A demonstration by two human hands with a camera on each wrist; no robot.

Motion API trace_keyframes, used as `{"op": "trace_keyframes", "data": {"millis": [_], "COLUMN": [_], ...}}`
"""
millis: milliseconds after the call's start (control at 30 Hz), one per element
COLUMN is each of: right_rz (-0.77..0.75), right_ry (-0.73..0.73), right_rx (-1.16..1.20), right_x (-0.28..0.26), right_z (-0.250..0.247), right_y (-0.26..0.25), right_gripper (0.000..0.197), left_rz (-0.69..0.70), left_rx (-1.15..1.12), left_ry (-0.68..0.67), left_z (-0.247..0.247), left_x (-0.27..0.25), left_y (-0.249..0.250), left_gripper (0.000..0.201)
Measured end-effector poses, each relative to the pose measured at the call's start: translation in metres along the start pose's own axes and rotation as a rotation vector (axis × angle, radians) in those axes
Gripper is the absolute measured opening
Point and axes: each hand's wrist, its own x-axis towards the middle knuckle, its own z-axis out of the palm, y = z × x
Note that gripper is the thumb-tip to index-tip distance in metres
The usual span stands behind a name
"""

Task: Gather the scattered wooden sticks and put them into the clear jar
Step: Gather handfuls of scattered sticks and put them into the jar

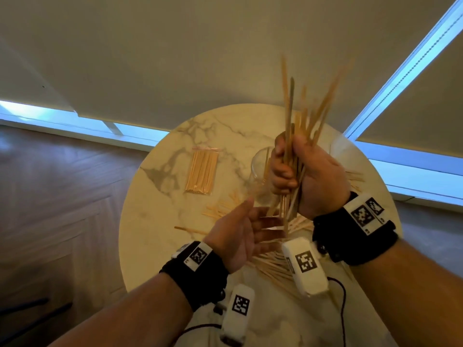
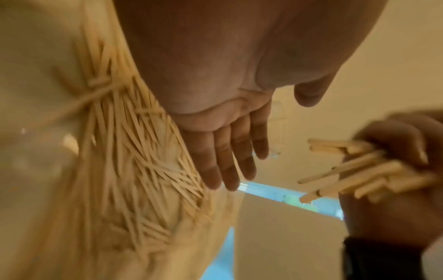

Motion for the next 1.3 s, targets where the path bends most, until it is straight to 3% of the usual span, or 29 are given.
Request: {"op": "trace_keyframes", "data": {"millis": [67,200,333,467,633,867,1067,1167,1233,1300], "right_rz": [-0.07,-0.195,-0.253,-0.252,-0.246,-0.228,-0.198,-0.165,-0.137,-0.102], "right_ry": [-0.002,-0.038,-0.076,-0.095,-0.11,-0.047,-0.034,-0.077,-0.104,-0.146], "right_rx": [0.009,-0.004,-0.079,-0.117,-0.191,-0.408,-0.529,-0.566,-0.612,-0.703], "right_x": [0.006,0.011,0.008,0.003,0.001,-0.007,-0.01,-0.009,-0.008,-0.009], "right_z": [0.012,0.027,0.027,0.025,0.021,0.011,0.014,0.015,0.016,0.016], "right_y": [-0.013,-0.02,-0.017,-0.01,0.001,0.009,0.015,0.011,0.006,0.0], "right_gripper": [0.042,0.032,0.021,0.029,0.049,0.019,0.037,0.037,0.03,0.01], "left_rz": [-0.005,0.05,0.056,0.049,0.068,0.125,0.138,0.15,0.152,0.159], "left_rx": [-0.1,-0.213,-0.223,-0.29,-0.289,-0.291,-0.283,-0.309,-0.321,-0.337], "left_ry": [-0.054,-0.136,-0.12,-0.094,-0.036,0.031,0.071,0.068,0.058,0.045], "left_z": [0.013,0.034,0.038,0.039,0.045,0.038,0.03,0.027,0.029,0.031], "left_x": [-0.004,-0.011,-0.012,-0.015,-0.018,-0.013,-0.009,-0.009,-0.01,-0.012], "left_y": [0.012,0.032,0.043,0.044,0.042,0.041,0.029,0.025,0.025,0.025], "left_gripper": [0.073,0.058,0.056,0.055,0.038,0.021,0.03,0.037,0.036,0.028]}}
